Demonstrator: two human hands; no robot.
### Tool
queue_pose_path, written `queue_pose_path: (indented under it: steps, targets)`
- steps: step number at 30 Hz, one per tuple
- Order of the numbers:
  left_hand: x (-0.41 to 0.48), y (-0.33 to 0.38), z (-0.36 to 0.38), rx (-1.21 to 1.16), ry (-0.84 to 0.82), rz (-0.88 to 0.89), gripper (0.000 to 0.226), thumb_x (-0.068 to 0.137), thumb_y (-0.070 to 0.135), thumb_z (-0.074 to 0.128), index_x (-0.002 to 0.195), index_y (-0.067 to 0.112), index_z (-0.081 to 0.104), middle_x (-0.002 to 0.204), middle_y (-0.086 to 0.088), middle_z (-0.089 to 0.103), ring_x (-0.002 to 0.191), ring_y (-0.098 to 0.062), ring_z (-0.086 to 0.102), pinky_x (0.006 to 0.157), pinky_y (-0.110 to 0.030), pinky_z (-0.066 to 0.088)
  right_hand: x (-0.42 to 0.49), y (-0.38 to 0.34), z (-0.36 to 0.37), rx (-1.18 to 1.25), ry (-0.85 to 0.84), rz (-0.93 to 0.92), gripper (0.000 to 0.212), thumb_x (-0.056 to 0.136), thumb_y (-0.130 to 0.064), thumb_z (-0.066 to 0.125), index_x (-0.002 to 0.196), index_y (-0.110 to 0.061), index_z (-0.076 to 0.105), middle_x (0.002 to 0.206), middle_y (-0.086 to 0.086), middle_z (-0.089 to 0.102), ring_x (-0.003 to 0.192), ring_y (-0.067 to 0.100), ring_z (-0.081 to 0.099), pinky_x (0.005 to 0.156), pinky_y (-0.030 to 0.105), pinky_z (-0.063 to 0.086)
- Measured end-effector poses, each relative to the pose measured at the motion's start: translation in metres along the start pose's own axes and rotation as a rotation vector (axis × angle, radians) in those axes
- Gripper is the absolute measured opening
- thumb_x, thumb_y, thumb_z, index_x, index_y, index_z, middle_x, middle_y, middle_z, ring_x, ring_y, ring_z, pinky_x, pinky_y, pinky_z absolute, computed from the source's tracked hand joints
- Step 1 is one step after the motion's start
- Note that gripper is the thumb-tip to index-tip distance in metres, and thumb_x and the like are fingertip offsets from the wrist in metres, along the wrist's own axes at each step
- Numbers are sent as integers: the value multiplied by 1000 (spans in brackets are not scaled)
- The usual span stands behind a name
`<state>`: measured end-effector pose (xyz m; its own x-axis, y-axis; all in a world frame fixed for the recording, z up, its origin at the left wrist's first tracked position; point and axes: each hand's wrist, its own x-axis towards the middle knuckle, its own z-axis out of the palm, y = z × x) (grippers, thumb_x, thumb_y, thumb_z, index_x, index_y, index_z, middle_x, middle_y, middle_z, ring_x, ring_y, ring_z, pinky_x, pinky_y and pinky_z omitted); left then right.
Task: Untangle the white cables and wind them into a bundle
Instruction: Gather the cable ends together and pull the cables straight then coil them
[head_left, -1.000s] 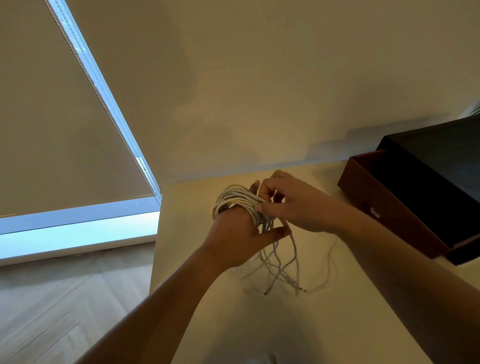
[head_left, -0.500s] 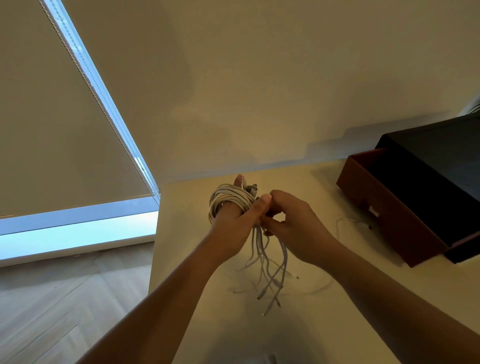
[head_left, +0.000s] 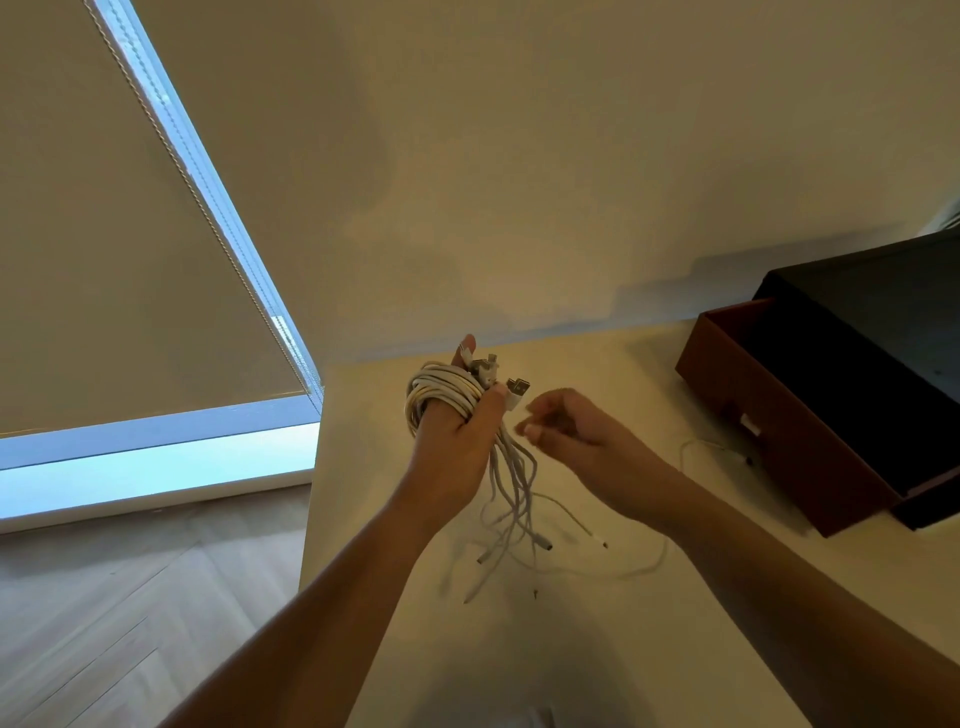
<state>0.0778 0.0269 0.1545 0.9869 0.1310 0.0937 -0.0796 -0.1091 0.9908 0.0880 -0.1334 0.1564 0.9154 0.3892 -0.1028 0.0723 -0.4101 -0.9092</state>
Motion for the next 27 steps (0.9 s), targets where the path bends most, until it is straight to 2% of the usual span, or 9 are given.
queue_pose_path:
  steps: [2, 5, 8, 10, 12, 15, 20, 24, 27]
  targets:
    - [-1, 3, 1, -10, -4, -9, 57, 99, 13, 49, 151, 20, 27, 121, 3, 59, 110, -9, 58, 104, -42, 45, 0, 2, 7, 24, -118, 34, 18, 96, -32, 52, 111, -24, 56, 100, -6, 67, 97, 10, 62, 94, 35, 49]
    - [-1, 3, -3, -7, 4, -14, 56, 99, 16, 48, 151, 20, 27, 133, -10, 55, 119, -16, 55, 107, -45, 42, -1, -2, 11, 10, -98, -22, 17, 97, -28, 51, 89, -20, 64, 81, -3, 64, 80, 25, 59, 82, 45, 48]
    - [1, 1, -8, 18, 22, 1, 52, 99, 21, 50, 148, 13, 34, 118, -2, 61, 114, -18, 58, 104, -43, 45, -3, -8, 8, 58, -94, -9, 21, 97, -18, 52, 79, -19, 64, 69, -5, 59, 67, 13, 54, 70, 34, 47]
    - [4, 2, -10, 30, 27, 18, 50, 98, 22, 52, 145, 14, 39, 113, 1, 61, 107, -11, 58, 103, -43, 46, -4, -9, 6, 46, -114, -12, 20, 96, -17, 54, 78, -17, 64, 70, -2, 61, 67, 12, 56, 70, 31, 50]
    - [8, 2, -11, 26, 13, 63, 49, 96, 19, 57, 141, 27, 42, 112, 0, 60, 103, -5, 56, 99, -33, 46, -6, -10, 5, -3, -146, -25, 21, 96, -19, 54, 78, -17, 64, 70, -2, 63, 69, 17, 59, 71, 36, 52]
    - [12, 0, -10, 72, -20, 107, 73, 85, 26, 60, 149, 31, 26, 96, 15, 57, 91, 10, 56, 87, -16, 45, -8, -9, 9, -57, -138, -38, 23, 96, -22, 54, 77, -19, 65, 69, -4, 64, 75, 28, 62, 75, 43, 52]
    - [11, -3, -8, 243, -36, 189, 81, 83, 27, 57, 154, 26, 18, 114, 20, 58, 109, 4, 56, 97, -20, 42, -9, 0, 0, -435, -157, -143, 15, 90, -19, 63, 103, -22, 69, 97, -8, 61, 86, 5, 58, 80, 28, 52]
    - [4, -2, -11, 473, -95, 273, 81, 86, 19, 58, 154, 21, 15, 97, 26, 56, 95, 8, 55, 85, -5, 36, -2, -12, -14, -228, 276, -233, 25, 86, -3, 58, 91, -27, 59, 94, -4, 57, 85, 6, 55, 73, 23, 48]
    - [0, -4, -9, 588, -248, 287, 70, 84, 25, 55, 149, 18, 31, 94, 19, 57, 97, -3, 59, 87, -16, 40, 9, -36, -18, -192, 405, -358, 13, 92, -13, 55, 97, -23, 62, 99, -4, 55, 91, 6, 53, 77, 16, 43]
